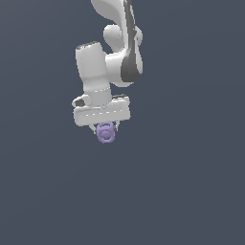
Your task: Pick up the object and move it to a goal position.
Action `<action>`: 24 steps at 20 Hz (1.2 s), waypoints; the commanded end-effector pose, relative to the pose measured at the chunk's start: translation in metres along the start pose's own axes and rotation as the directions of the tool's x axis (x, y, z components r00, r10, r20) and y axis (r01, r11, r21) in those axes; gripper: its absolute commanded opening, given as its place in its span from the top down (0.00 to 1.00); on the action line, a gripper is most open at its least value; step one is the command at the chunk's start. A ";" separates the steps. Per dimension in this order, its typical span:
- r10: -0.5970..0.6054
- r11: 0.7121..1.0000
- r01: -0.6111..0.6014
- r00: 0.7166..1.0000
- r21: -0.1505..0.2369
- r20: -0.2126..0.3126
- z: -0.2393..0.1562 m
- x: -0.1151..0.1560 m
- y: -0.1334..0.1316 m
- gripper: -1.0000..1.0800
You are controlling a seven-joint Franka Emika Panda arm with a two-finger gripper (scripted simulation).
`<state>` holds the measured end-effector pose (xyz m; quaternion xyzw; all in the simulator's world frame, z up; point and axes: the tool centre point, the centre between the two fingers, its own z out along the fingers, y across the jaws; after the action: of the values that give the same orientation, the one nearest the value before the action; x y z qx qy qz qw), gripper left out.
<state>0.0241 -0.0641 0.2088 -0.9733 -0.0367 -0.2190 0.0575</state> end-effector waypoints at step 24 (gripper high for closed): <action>-0.100 0.987 0.134 0.945 0.091 -0.311 -0.114 0.082 0.058 1.00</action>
<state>0.0546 -0.1280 0.3316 -0.9240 -0.0931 -0.3571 0.1003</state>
